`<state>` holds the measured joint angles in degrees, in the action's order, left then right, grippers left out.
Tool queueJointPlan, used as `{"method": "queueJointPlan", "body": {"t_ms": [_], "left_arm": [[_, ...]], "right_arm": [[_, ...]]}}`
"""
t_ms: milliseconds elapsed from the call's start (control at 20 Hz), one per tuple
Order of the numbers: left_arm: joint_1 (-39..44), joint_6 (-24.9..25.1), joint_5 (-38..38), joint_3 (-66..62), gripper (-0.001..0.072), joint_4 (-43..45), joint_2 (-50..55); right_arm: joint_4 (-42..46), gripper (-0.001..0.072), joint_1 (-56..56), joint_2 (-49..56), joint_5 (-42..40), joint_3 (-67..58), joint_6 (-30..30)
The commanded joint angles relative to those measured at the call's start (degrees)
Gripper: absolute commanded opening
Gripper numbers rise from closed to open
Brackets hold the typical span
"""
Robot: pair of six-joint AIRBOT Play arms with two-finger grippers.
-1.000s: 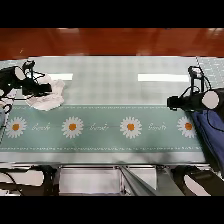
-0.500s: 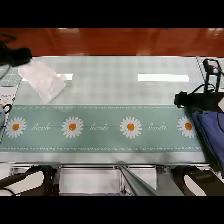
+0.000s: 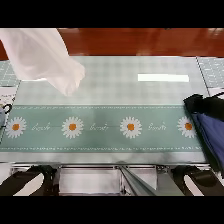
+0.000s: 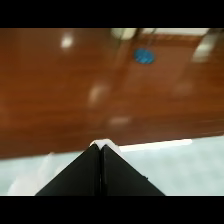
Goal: Fold the shirts.
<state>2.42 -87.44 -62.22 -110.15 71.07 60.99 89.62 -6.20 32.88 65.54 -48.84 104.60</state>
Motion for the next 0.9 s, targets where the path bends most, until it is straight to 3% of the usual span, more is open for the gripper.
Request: {"method": "queueJointPlan", "body": {"t_ms": [0,150,350,600,700,850], "left_arm": [[7.06,-0.02,0.48,-7.65,0.0019,-0.61,-1.05],[11.78,-0.28,-2.67,-7.23,0.0019,-0.61,-1.66],[23.43,-0.31,-2.97,4.57,0.0019,-0.61,-1.70],[41.24,-4.28,12.13,27.26,0.0019,-1.64,-1.07],[43.63,-6.36,14.29,34.56,0.0019,-1.68,0.46],[43.45,-4.24,17.09,43.67,0.0020,-1.64,4.57]], "right_arm": [[-1.51,0.0402,0.00,-2.40,2.01,-0.07,-0.07],[-2.56,0.0402,0.00,-3.02,2.60,-0.07,-0.15],[-2.73,0.0402,0.00,-3.06,3.48,-0.07,-0.15],[-2.75,0.0402,0.00,-3.06,3.54,-0.07,-0.04],[-3.72,0.0402,0.00,-3.06,3.56,-0.07,-0.04],[-5.51,0.0402,0.00,-3.06,2.73,-0.04,-3.37]]}}
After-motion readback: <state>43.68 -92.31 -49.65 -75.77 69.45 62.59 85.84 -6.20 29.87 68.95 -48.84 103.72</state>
